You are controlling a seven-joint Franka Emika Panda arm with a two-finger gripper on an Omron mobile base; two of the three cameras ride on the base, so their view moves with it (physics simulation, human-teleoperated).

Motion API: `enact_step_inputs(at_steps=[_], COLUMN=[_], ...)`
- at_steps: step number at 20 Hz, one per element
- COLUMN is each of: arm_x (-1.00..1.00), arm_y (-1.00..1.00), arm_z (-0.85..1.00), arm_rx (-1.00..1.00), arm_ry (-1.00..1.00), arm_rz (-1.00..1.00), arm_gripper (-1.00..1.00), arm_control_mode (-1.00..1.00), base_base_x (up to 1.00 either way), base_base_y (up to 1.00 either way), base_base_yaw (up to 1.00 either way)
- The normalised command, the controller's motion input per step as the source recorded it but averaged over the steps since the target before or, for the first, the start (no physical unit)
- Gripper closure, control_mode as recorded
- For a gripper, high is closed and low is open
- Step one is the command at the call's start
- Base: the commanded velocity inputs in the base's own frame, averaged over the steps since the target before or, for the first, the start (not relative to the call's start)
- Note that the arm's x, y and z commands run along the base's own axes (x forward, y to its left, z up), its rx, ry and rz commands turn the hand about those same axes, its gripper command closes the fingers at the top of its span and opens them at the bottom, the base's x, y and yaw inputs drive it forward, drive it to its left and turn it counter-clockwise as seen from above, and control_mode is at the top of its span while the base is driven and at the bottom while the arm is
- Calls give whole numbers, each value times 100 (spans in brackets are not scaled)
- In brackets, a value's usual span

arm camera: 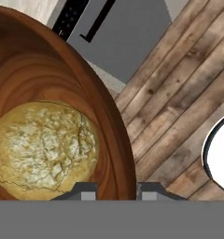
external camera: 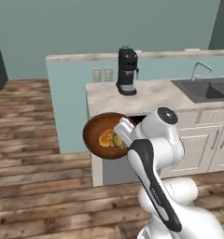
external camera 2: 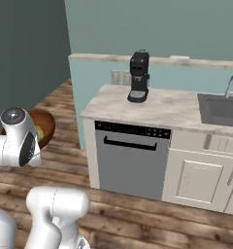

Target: Pick up the heated bread from the toaster oven and place it in the bowl. Then move the bread bowl to the dining counter.

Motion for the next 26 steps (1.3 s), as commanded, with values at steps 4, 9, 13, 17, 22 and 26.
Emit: enact_step_inputs(at_steps=[4,9,13,17,22,26], arm_x=[0,0,0,0,0,0], arm_y=[0,0,0,0,0,0], arm_z=[0,0,0,0,0,0], arm_rx=[0,0,0,0,0,0], arm_ry=[0,0,0,0,0,0], arm_rz=[0,0,0,0,0,0], arm_gripper=[100,100,100,100,100,100], arm_control_mode=[100,100,100,100,100,100], base_base_x=[100,100,100,100,100,100], base_base_y=[100,100,100,100,100,99], base_base_yaw=[0,1,0,-9,-26,-46])
